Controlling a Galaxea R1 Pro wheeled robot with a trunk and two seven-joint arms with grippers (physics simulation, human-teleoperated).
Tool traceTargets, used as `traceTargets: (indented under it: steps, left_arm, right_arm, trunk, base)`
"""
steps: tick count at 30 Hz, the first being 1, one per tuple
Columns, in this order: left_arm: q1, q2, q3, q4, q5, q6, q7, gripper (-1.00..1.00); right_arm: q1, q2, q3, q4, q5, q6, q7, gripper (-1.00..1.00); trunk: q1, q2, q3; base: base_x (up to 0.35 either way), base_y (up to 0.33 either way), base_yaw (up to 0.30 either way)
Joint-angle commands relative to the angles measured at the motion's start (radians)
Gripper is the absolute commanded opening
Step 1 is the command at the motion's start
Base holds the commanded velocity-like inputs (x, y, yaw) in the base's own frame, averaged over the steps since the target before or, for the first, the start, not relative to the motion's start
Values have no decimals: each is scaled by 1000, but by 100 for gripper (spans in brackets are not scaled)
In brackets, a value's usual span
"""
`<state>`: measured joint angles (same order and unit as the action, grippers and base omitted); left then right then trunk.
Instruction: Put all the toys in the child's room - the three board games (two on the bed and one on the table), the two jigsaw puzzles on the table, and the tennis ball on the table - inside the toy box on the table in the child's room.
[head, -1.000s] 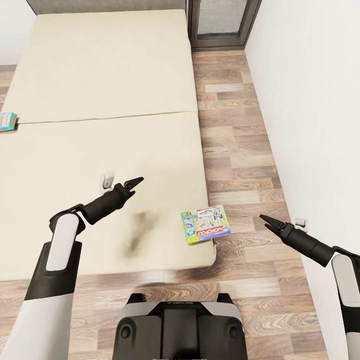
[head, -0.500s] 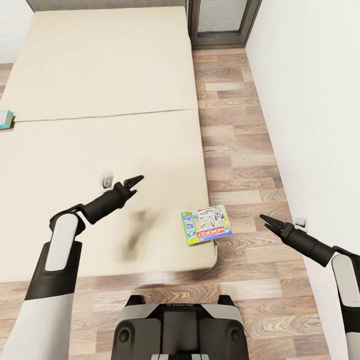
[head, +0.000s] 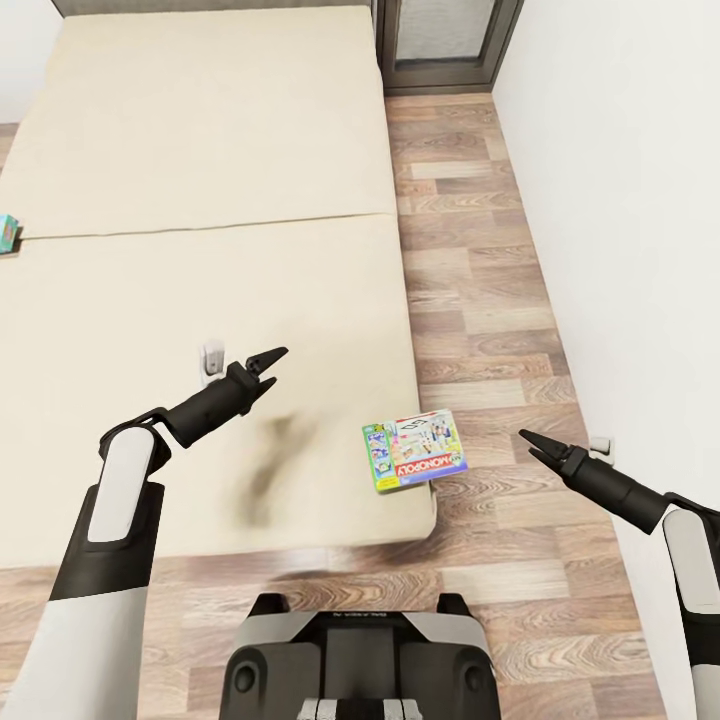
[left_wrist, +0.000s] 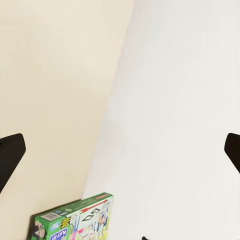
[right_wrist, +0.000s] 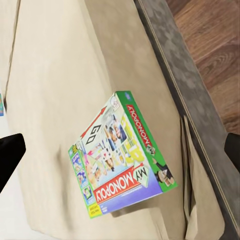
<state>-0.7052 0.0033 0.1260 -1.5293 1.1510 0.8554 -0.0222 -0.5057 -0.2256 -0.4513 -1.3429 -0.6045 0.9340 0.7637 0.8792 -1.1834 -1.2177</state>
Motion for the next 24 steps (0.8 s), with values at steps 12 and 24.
traceTargets:
  steps: [12, 24]
  left_arm:
    - [0, 0, 1, 0, 7, 5, -2, 100]
    - [0, 0, 1, 0, 9, 5, -2, 100]
  right_arm:
    - [-1, 0, -1, 11, 2, 5, 3, 100]
    - [-1, 0, -1, 24, 2, 5, 3, 100]
  trunk:
    - [46, -85, -38]
    - [92, -169, -76]
  base:
    - [0, 0, 0]
    - [0, 0, 0]
